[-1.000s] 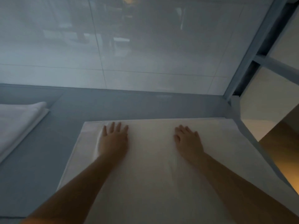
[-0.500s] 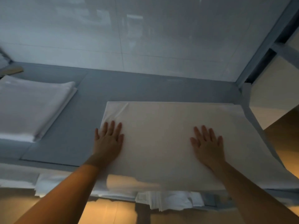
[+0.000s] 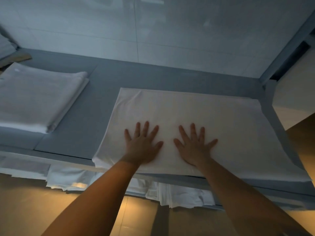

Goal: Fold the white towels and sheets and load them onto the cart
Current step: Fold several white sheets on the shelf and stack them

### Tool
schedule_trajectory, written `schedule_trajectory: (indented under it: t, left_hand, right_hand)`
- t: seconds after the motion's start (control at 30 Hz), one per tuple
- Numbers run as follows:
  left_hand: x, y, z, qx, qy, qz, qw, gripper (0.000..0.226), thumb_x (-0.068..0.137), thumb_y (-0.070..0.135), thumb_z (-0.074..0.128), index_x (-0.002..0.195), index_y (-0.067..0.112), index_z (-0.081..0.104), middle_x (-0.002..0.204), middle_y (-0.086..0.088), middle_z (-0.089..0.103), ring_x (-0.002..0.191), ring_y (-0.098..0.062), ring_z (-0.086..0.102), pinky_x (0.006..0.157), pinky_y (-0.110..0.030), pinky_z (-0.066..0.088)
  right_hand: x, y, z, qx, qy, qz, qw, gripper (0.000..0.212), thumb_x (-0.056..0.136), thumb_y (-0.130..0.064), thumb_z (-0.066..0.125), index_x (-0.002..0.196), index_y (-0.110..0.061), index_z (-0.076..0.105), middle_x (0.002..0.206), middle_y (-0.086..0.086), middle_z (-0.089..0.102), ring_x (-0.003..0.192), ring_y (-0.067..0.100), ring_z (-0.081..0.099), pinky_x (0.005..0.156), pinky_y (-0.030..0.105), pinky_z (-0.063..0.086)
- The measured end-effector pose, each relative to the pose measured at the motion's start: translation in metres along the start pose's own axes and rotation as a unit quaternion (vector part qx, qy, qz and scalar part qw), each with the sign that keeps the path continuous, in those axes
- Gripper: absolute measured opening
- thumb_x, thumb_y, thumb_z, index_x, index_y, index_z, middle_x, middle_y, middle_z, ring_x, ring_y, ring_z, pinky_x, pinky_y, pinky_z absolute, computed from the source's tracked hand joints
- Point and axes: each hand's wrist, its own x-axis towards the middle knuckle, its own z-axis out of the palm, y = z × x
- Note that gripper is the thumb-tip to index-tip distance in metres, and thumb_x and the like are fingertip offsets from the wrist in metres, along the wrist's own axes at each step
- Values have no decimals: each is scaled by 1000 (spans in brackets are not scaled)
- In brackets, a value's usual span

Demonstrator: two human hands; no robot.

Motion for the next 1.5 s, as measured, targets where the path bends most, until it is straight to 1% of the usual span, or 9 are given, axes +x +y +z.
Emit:
schedule_trajectory:
  t: [0.17,0.33,0.57,0.77,1.03,1.13,1.3,1.37,1.5]
  left_hand:
    - [49,-23,-24,14,-45,6,999,69,88,73,10,146,46,-14,158,7,-19,145,-25,-19,111,-64,-7]
    - [37,14,-30,3,-42,-30,999,63,96,53,29,151,33,8,161,2,1,146,-32,0,110,-66,2]
    - [1,15,4,-1,79,-51,996,57,95,58,9,149,43,-3,161,5,-4,147,-28,-9,109,-65,-5]
    - [-3,-26,8,15,90,-119,989,77,79,77,-3,148,45,0,161,5,6,146,-35,-1,104,-70,-1]
    - [-12,-53,-4,-11,75,-193,978,72,86,72,8,150,40,8,161,0,9,146,-39,0,111,-64,-6]
    - [-18,-15,-9,-28,57,-228,972,68,91,61,18,152,32,12,160,-11,10,144,-45,3,110,-67,-3]
    - [-21,141,10,-37,15,-32,999,61,96,52,18,152,33,1,160,-10,-6,144,-42,-11,108,-67,-10]
    - [-16,180,16,-38,-16,-36,999,61,96,51,14,150,35,-10,159,-5,-17,142,-40,-20,101,-70,-17]
    - [-13,196,22,-24,-5,-77,997,65,91,64,5,146,39,-18,157,0,-22,139,-43,-25,94,-76,-19]
  right_hand:
    - [40,-24,-20,10,-22,11,1000,63,89,-71,7,144,-50,-14,157,-6,-25,143,34,-23,97,77,-11]
    - [33,-64,-25,55,-52,-46,996,56,100,-43,21,151,-33,3,160,-3,-10,146,31,-10,103,74,1]
    - [-3,-69,9,9,118,-98,988,52,101,-41,18,152,-34,7,161,-6,2,148,21,-2,113,61,-2]
    - [-1,7,5,-15,125,-58,990,54,100,-48,17,151,-38,4,161,-5,2,148,20,1,117,53,2]
    - [-16,112,-13,-36,47,30,998,60,95,-59,5,150,-38,-7,161,-4,-8,148,22,-4,118,51,3]
    - [-19,114,-19,-32,16,63,997,59,98,-54,11,152,-34,-3,161,-1,-8,148,26,-3,117,53,6]
    - [-22,73,-14,-43,60,-48,996,56,101,-46,19,152,-31,3,161,-1,-2,148,23,-1,115,57,5]
    - [-22,83,-9,-68,74,-82,991,55,101,-46,17,151,-36,-3,161,-1,-5,148,22,-3,116,56,4]
    - [-25,155,-13,-20,111,0,994,53,100,-49,18,151,-39,4,161,-2,3,148,20,1,118,48,5]
